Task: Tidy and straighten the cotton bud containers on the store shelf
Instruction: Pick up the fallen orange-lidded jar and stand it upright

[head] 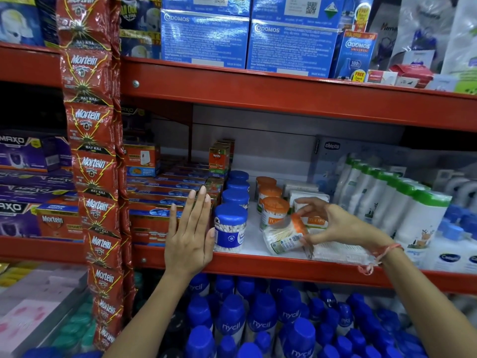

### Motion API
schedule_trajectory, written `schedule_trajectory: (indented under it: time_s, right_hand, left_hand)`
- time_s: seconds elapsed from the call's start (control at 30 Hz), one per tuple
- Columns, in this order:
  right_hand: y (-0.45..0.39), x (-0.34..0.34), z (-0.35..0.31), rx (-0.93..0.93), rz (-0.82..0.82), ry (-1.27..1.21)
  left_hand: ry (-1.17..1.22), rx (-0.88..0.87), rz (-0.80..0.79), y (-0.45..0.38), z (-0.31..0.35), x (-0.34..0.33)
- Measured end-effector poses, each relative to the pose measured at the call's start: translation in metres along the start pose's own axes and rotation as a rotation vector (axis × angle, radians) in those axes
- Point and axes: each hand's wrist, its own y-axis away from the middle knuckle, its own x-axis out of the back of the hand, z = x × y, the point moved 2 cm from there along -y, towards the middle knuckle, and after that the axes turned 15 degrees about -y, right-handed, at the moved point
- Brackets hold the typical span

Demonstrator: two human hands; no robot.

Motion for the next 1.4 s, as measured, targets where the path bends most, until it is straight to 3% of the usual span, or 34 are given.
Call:
schedule_trajectory:
  time_s: [0.47,0.7,0.8,0.87,1.03,1.2,1.3,1.4]
  right_hand:
    - [-0.042,-0.026,-0.039,0.035,-0.186,0.065]
    - [-0.034,-0.029,-0.036,0.039,-0.167,0.022]
    - [-0.016,-0.021,-0.036,0.07,-0.058,-0.018]
    - [-0.005,-0.012,-0.027,0.062,0.11,0.002]
    - [0.014,-0.008,0.007,-0.217,0.562,0.174]
    - [0.006,-0.015,0.042,-0.605,0.596,0.316]
    - [-0.004,-0.015,0.053,-0.651,0.513,0.259]
    - [0.001,-0.017,0.036,-0.646,0.535,0.221]
  left_hand:
    - [-0.005,0.008,-0.005,-0.001,0.0,0.0]
    - [-0.008,0.011,-0.009,-0.001,0.0,0.002]
    - [0.001,0.009,-0.01,-0.001,0.001,0.001]
    - [-0.002,0.011,-0.008,-0.001,0.001,0.001]
    - [-0.002,0.014,-0.006,-0.001,0.001,0.001]
    - [0.002,0.019,-0.013,-0.001,0.002,0.001]
    - [0.001,0.016,-0.014,-0.001,0.001,0.001]
    - [0.002,0.016,-0.016,-0.001,0.001,0.001]
